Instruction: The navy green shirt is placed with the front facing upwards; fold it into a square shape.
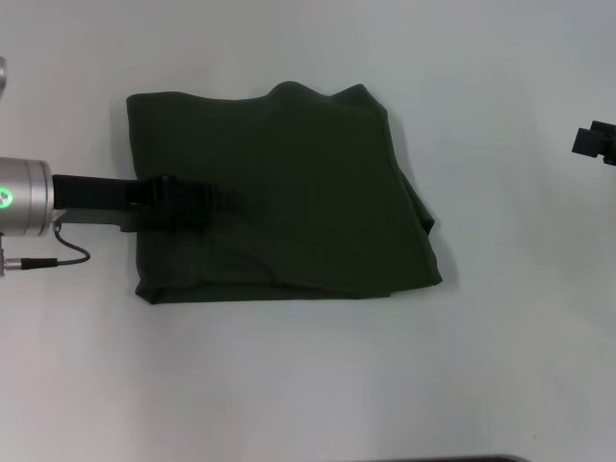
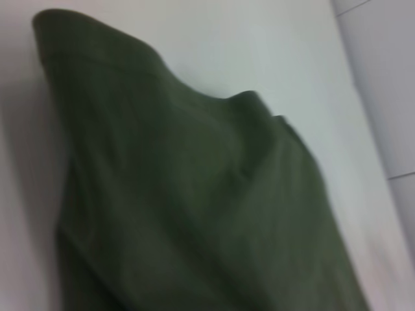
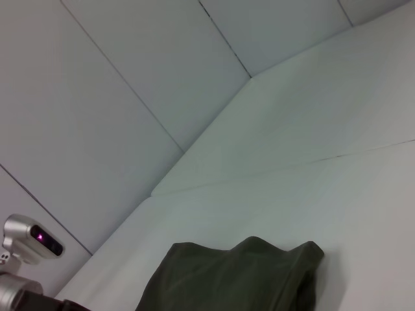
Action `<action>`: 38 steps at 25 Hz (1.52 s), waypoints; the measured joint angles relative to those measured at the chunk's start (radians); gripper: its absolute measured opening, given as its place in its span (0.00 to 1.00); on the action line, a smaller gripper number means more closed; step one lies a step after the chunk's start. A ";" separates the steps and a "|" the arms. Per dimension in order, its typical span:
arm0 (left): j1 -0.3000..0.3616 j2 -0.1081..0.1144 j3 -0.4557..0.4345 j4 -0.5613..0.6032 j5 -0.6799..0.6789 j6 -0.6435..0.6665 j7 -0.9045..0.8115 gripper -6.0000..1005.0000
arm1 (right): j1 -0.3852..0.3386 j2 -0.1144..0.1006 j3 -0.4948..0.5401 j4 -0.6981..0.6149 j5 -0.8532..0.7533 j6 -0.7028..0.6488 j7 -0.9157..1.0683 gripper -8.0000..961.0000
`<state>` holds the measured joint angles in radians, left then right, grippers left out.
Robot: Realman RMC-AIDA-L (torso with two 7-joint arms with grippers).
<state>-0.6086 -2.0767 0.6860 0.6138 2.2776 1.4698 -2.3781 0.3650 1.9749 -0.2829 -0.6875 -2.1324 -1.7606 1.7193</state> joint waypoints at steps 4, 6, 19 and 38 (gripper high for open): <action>0.007 0.013 0.009 0.011 0.038 -0.029 -0.030 0.66 | 0.000 0.000 -0.001 0.000 -0.010 0.005 0.009 0.80; 0.017 0.027 0.006 0.022 0.044 -0.027 -0.041 0.66 | -0.001 0.000 -0.001 0.000 -0.012 0.006 0.009 0.80; 0.067 0.052 -0.145 0.114 0.022 0.213 0.026 0.66 | 0.007 -0.004 -0.013 0.000 -0.012 0.009 0.021 0.80; 0.095 0.082 -0.190 0.174 0.054 0.310 0.050 0.66 | 0.118 -0.001 -0.257 0.000 -0.115 -0.054 0.248 0.80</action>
<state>-0.5137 -1.9950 0.4961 0.7883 2.3313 1.7801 -2.3278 0.4834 1.9737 -0.5395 -0.6872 -2.2474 -1.8143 1.9677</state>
